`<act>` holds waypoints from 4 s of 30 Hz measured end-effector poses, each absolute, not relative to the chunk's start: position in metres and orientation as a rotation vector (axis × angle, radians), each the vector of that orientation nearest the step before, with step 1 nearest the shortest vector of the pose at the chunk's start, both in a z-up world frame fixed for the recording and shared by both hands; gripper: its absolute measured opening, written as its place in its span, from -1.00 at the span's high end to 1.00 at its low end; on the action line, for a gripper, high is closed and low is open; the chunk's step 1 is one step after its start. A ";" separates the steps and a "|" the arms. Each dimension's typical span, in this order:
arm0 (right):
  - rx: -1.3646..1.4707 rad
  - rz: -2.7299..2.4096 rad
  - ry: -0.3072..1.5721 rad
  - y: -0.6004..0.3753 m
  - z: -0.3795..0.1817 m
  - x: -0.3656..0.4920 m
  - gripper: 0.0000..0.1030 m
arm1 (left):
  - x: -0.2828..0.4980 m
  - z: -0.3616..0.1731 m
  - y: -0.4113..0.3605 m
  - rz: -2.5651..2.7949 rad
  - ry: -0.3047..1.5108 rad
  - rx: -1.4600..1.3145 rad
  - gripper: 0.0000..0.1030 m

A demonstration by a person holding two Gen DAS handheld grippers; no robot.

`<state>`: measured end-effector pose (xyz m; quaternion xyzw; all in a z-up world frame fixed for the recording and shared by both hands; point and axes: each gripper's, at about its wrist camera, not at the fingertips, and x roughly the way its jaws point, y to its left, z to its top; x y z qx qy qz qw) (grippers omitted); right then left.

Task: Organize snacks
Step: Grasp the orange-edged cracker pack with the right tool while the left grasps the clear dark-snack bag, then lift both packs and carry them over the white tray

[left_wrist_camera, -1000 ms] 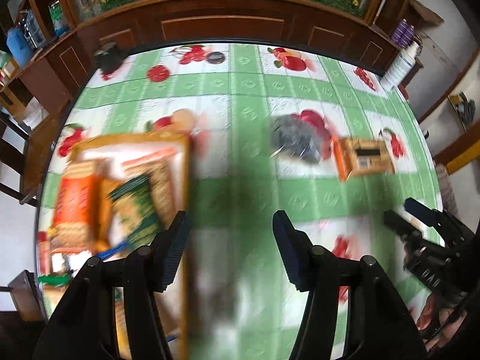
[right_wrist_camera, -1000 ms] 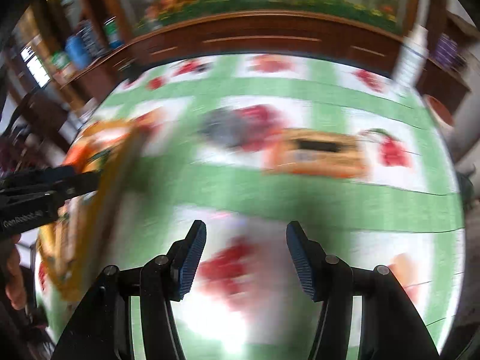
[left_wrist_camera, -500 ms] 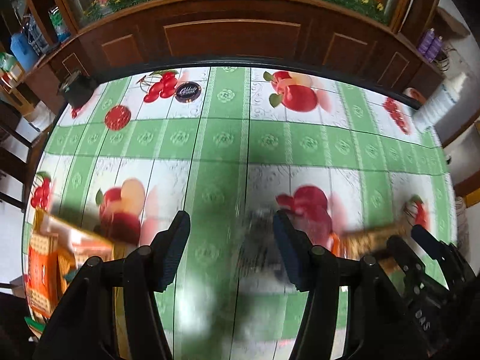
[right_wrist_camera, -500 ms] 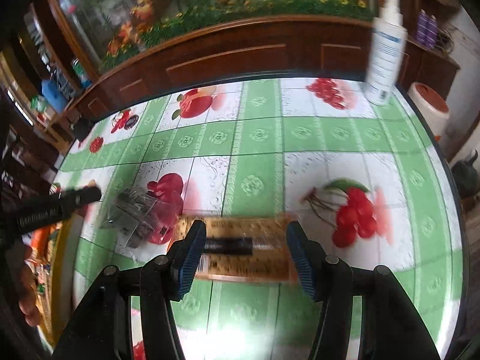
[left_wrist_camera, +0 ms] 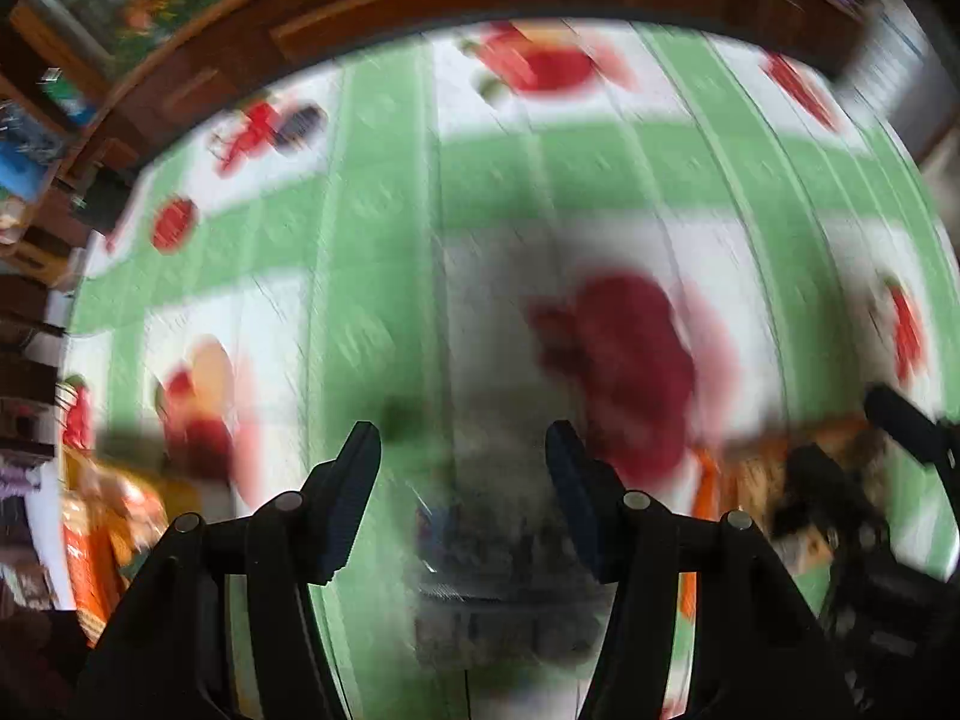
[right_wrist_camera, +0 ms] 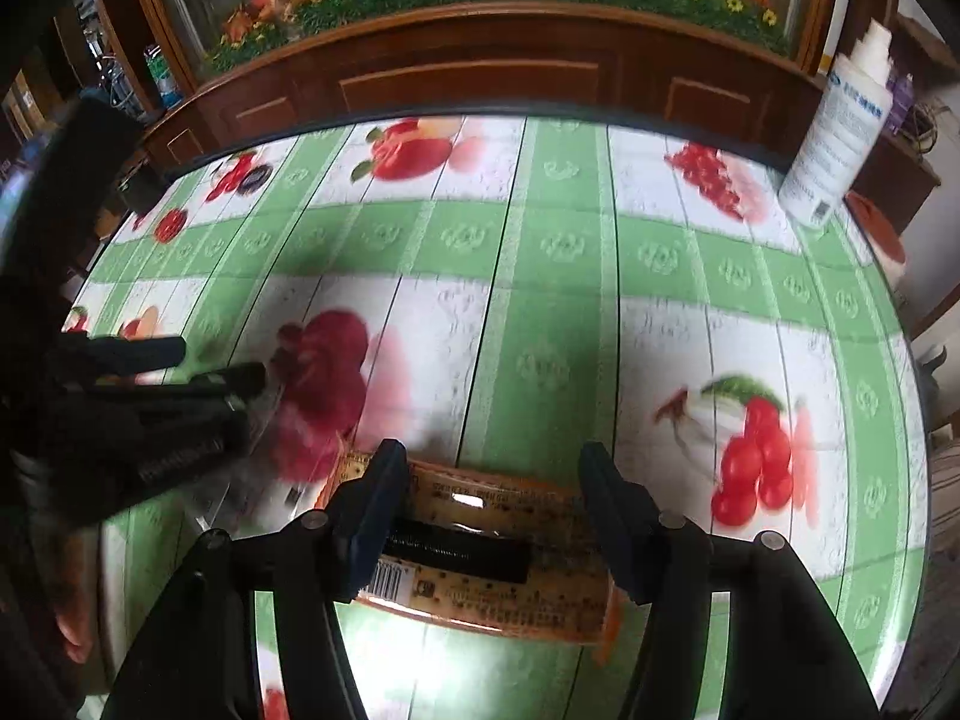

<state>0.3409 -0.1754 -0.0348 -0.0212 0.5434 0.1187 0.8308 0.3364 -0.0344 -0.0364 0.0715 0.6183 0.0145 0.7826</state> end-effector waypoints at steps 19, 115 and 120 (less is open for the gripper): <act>-0.099 0.534 1.200 -0.189 -0.019 0.103 -0.30 | 0.089 0.005 -0.010 -0.139 1.293 0.091 -0.12; -0.238 0.496 1.346 -0.152 -0.039 -0.034 -0.21 | -0.039 -0.055 -0.003 -0.290 1.360 0.074 -0.14; -0.174 0.522 1.373 -0.138 -0.036 -0.046 -0.20 | -0.046 -0.051 0.015 -0.297 1.371 0.036 -0.14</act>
